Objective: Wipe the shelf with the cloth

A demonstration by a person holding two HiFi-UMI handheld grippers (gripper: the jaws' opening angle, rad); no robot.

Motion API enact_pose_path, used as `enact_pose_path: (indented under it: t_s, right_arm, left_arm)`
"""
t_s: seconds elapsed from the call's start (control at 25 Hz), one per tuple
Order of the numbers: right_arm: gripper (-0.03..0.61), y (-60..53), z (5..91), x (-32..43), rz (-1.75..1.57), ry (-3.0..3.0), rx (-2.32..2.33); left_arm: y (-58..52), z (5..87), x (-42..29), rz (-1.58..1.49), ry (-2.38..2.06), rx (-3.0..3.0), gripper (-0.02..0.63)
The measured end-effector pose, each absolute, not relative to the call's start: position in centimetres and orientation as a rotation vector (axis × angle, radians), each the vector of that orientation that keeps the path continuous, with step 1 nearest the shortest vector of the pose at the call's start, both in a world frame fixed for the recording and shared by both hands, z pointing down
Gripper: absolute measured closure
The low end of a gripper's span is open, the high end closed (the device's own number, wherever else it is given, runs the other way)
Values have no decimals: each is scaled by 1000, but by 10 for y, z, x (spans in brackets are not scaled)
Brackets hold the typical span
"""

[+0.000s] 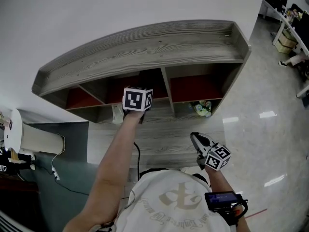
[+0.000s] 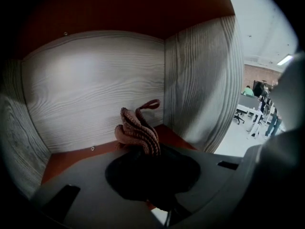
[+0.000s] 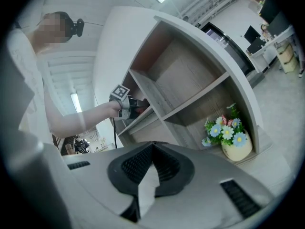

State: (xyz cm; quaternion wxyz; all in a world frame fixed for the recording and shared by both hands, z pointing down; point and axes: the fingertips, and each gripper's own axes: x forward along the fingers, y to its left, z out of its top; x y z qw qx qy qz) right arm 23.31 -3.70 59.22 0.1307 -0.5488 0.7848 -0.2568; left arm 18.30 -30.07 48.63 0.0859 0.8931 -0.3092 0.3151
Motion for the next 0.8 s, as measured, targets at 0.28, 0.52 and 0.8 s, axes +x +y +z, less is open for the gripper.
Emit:
enact_pose_path:
  t_s: [0.28, 0.52, 0.8]
  right_arm:
    - [574, -18, 589, 242, -740, 2246, -1634]
    - [574, -17, 584, 236, -728, 2233, -1664]
    - [574, -15, 579, 220, -722, 2208, -1714]
  left_arm:
    - [-290, 488, 205, 943, -784, 2648, 549]
    - [-275, 486, 218, 964, -681, 2675, 549]
    - [-248, 487, 213, 964, -545, 2719, 549]
